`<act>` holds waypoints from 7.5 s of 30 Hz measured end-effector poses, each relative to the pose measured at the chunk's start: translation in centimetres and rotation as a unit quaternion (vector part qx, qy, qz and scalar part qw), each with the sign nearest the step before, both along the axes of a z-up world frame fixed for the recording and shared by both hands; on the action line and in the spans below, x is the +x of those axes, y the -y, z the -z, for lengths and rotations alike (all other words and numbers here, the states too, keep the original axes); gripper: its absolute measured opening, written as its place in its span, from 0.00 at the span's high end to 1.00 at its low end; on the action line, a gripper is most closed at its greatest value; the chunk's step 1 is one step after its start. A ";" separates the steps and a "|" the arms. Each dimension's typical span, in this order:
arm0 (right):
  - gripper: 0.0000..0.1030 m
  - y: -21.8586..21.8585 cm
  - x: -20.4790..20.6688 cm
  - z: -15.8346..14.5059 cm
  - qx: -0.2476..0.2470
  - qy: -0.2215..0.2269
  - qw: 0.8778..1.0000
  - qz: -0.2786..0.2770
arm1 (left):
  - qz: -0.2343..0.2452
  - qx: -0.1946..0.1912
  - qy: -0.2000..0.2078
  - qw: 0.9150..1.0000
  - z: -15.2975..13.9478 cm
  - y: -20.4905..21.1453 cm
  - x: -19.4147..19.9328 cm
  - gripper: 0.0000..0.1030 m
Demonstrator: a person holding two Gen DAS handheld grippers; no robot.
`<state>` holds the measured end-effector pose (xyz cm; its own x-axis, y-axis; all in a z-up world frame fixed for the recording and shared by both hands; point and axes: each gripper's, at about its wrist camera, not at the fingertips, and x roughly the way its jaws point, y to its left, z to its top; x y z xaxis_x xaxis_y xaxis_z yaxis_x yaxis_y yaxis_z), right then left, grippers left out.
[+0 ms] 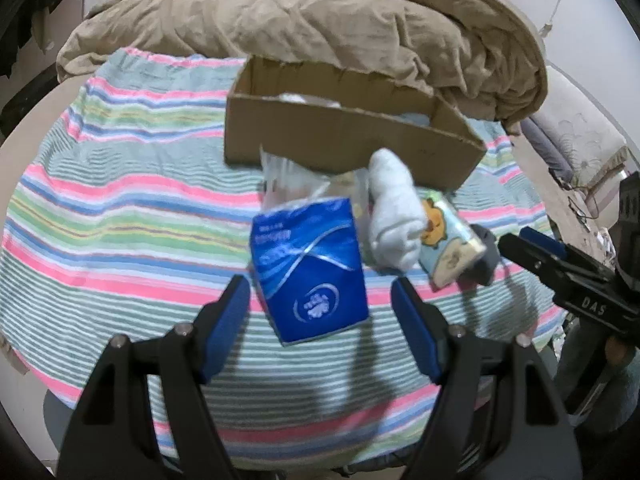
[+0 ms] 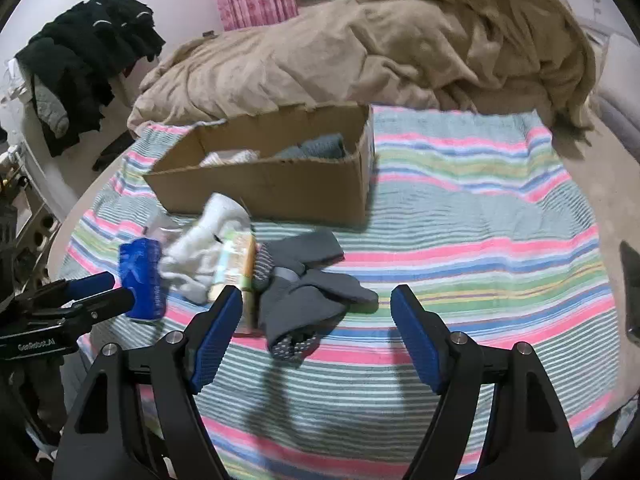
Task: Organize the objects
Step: 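Grasp the blue tissue pack with the left tool while the right tool grasps the grey socks, then lower the blue pack with the left tool while the right tool lowers the socks into the box, then grasp the clear snack bag with the left tool while the right tool grasps the capybara tissue pack, then place the snack bag with the left tool while the right tool places the capybara pack in the box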
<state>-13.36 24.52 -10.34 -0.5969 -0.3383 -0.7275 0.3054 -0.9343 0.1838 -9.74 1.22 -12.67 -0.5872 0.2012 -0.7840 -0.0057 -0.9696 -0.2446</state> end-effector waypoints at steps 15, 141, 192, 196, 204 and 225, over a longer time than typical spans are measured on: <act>0.60 1.6 -2.9 4.2 -0.031 0.046 0.998 -0.010 | -0.001 -0.032 -0.002 0.999 2.3 -1.1 -1.4 0.39; 0.33 4.3 1.1 -5.3 0.006 -0.047 0.999 -0.028 | 0.010 -0.001 -0.048 0.999 -5.9 3.1 1.2 0.30; 0.53 3.2 -1.6 1.1 0.013 0.021 0.999 -0.021 | 0.060 -0.012 -0.031 0.998 0.2 -1.0 -4.9 0.55; 0.53 3.0 -1.3 0.8 0.014 0.019 1.000 -0.019 | 0.060 0.003 -0.026 0.998 0.7 -1.4 -6.4 0.27; 0.53 2.8 -0.9 0.0 0.013 0.012 1.000 -0.017 | 0.050 -0.004 -0.020 0.999 1.6 -2.0 -7.7 0.53; 0.53 2.0 -1.7 -7.5 -0.006 -0.069 0.997 -0.014 | 0.045 -0.004 -0.107 0.993 -9.2 0.7 -3.9 0.53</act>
<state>-15.08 22.52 -2.88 -0.6821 -0.3643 -0.6341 0.3537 -0.9233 0.1499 -13.59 0.52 -3.45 -0.7202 0.2538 -0.6457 -0.1423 -0.9649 -0.2205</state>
